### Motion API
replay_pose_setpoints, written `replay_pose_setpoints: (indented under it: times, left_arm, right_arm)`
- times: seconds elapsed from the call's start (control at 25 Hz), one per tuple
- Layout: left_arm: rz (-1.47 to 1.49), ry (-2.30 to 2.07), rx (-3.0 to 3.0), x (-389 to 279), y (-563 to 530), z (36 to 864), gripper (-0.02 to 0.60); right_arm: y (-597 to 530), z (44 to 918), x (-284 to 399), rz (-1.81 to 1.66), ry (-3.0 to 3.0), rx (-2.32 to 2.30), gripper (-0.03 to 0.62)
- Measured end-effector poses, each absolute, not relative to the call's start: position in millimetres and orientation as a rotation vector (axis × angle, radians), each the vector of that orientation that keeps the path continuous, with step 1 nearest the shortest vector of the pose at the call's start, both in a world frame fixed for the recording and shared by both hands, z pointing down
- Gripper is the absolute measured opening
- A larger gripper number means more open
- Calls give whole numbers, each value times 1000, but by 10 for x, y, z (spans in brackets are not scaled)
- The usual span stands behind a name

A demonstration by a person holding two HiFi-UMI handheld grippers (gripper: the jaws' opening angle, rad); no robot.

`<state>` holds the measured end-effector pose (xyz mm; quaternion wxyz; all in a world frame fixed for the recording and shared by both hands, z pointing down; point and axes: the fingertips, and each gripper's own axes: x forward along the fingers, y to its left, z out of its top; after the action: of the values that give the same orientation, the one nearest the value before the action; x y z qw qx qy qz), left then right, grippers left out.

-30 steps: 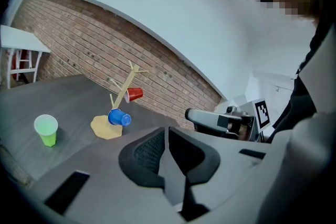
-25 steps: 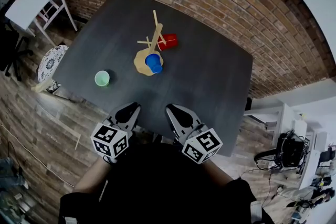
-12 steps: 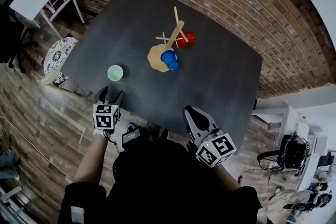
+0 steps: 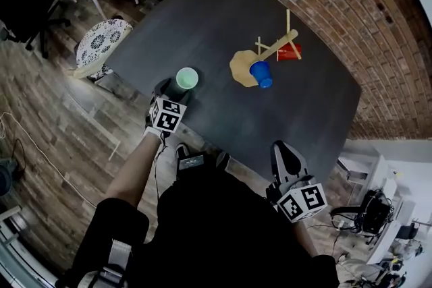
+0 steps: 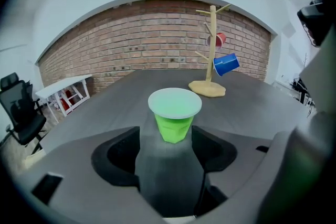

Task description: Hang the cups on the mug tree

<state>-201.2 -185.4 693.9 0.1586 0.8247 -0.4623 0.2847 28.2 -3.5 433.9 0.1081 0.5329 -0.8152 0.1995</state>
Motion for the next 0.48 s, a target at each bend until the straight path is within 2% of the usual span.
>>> replay_pose_setpoints:
  times: [0.48]
  left_arm:
    - [901,-1221,2412,-1909,-2146,7203,295]
  right_arm:
    - [-200,4468,111,629,-2353,1539,49]
